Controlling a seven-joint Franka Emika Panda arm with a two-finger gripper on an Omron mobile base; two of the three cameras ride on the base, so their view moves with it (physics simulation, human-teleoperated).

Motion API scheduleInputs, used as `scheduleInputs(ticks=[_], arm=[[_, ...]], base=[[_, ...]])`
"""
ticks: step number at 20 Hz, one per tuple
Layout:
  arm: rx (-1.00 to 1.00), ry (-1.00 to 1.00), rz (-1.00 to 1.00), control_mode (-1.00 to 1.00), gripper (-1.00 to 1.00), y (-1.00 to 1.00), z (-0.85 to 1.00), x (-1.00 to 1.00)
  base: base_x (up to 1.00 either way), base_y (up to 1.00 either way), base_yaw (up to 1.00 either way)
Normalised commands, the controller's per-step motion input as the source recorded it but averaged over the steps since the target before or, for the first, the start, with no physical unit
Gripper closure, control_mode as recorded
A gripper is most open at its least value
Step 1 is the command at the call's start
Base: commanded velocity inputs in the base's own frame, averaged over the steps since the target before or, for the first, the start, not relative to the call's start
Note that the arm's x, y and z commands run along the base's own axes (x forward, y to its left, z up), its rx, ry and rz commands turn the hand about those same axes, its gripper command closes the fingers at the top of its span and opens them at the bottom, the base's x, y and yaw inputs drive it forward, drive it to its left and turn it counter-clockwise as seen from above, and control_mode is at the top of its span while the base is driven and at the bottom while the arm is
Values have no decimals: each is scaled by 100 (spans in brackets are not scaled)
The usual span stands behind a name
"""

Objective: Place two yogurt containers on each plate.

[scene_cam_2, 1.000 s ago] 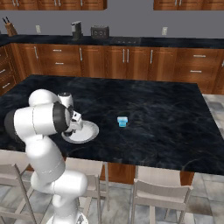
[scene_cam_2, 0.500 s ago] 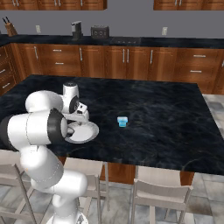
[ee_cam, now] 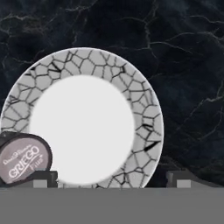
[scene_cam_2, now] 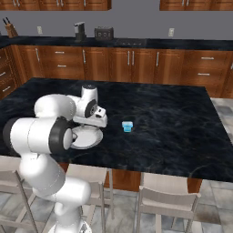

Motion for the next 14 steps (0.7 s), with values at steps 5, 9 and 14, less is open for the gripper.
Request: scheduleInputs(ticks=[5, 9, 14], arm=[[0, 0, 0, -100, -100, -61, 0, 35], [0, 0, 0, -100, -100, -59, 0, 45], [0, 0, 3, -100, -100, -57, 0, 42]], base=[[0, 0, 0], [0, 0, 0], [0, 0, 0]])
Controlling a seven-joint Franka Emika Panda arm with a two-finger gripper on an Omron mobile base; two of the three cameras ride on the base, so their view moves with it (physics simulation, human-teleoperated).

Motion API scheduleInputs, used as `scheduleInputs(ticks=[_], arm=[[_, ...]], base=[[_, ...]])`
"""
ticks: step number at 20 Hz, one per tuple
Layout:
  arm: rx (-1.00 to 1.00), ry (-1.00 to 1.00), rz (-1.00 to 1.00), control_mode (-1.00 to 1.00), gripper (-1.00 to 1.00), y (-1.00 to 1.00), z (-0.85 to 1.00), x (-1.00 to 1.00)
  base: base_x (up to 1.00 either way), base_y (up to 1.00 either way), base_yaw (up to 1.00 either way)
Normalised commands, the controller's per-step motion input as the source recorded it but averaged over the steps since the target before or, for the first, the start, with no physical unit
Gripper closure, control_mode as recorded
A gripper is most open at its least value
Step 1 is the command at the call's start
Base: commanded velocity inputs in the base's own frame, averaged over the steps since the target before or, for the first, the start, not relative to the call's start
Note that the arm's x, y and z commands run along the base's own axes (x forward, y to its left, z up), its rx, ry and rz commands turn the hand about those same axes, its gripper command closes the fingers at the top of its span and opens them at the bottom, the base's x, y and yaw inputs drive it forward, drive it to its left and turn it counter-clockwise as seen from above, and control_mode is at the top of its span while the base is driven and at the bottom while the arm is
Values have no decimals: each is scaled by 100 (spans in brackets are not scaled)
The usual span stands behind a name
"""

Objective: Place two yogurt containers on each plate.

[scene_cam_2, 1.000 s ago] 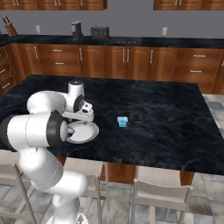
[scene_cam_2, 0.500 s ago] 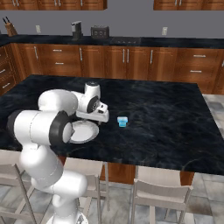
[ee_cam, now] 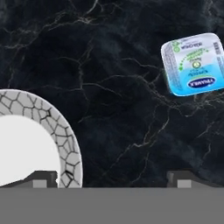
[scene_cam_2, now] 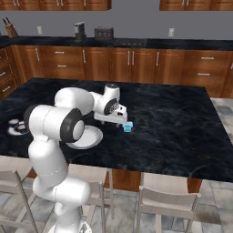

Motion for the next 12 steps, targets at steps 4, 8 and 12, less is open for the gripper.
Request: scheduleInputs(ticks=[4, 8, 12], arm=[[0, 0, 2, -100, -100, -45, 0, 42], [0, 0, 3, -100, -100, -36, -6, 36], [0, 0, 1, -100, -100, -29, -17, 31]], base=[[0, 0, 0], [0, 0, 0], [0, 0, 0]])
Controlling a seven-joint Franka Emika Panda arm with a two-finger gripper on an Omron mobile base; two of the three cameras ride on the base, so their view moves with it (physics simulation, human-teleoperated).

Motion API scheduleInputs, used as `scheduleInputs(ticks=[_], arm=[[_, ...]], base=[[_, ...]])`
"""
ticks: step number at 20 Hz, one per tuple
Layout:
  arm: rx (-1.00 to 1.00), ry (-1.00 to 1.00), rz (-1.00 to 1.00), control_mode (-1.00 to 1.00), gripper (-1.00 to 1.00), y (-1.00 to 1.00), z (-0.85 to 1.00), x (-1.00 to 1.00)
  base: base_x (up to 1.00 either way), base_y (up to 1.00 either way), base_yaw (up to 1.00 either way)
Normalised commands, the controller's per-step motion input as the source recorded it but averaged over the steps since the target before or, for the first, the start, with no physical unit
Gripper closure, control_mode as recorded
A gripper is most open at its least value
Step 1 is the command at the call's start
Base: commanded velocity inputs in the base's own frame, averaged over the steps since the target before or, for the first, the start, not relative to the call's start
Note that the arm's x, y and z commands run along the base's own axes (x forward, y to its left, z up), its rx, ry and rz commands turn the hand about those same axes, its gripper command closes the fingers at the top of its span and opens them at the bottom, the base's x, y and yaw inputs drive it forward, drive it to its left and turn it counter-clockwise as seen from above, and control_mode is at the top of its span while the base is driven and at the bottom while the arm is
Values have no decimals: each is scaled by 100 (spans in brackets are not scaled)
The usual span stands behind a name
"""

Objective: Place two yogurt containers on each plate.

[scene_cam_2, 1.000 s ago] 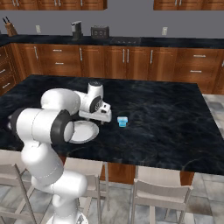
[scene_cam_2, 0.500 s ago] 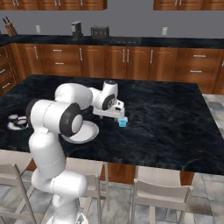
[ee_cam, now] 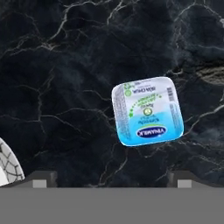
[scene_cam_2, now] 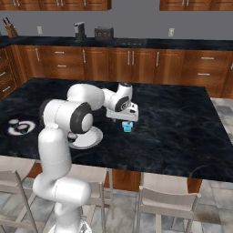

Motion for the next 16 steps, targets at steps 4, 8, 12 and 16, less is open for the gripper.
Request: scheduleInputs(ticks=[4, 8, 12, 16], arm=[[0, 0, 0, -100, -100, -17, -20, 39], [0, 0, 0, -100, -100, -23, -23, 35], [0, 0, 1, -100, -100, -14, -21, 23], [0, 0, 0, -100, -100, 0, -22, 8]], base=[[0, 0, 0], [0, 0, 0], [0, 0, 0], [0, 0, 0]])
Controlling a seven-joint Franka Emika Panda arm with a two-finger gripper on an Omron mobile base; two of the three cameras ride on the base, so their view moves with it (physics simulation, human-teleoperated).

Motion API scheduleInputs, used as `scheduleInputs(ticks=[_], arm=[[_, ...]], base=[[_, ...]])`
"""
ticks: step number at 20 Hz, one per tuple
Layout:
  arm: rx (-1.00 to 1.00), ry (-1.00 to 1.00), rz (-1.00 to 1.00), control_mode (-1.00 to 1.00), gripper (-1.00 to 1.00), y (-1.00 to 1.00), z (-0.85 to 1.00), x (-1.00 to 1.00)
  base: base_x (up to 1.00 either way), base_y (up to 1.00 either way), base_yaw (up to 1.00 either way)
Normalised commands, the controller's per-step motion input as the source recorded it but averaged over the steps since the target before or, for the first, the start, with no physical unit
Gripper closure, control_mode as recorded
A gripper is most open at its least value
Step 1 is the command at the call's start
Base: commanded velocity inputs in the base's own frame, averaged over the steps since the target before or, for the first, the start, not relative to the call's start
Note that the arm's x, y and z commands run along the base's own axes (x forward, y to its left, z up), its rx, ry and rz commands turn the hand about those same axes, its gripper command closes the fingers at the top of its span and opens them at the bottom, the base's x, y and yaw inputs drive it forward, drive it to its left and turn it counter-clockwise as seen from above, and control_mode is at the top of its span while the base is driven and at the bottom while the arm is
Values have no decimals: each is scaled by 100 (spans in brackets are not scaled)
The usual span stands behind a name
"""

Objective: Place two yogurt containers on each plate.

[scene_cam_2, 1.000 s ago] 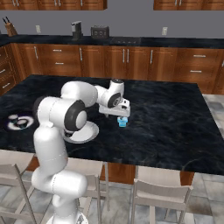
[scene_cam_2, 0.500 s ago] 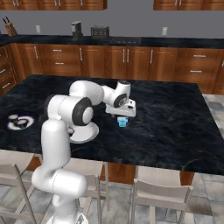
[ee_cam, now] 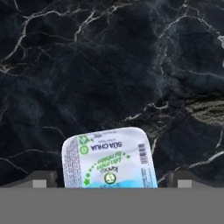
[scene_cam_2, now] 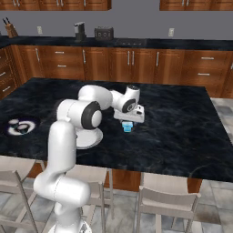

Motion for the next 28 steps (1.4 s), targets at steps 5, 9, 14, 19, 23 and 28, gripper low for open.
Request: scheduleInputs(ticks=[5, 9, 14, 19, 23, 28], arm=[[0, 0, 0, -100, -100, 0, -17, 3], [0, 0, 0, -100, -100, 0, -4, 0], [0, 0, 0, -100, -100, 0, -1, 0], [0, 1, 0, -100, -100, 0, -8, 0], [0, 0, 0, -100, -100, 3, -10, -6], [0, 0, 3, -100, -100, 3, -11, -1]], base=[[0, 0, 0], [0, 0, 0], [0, 0, 0], [0, 0, 0], [0, 0, 0], [0, 0, 0]])
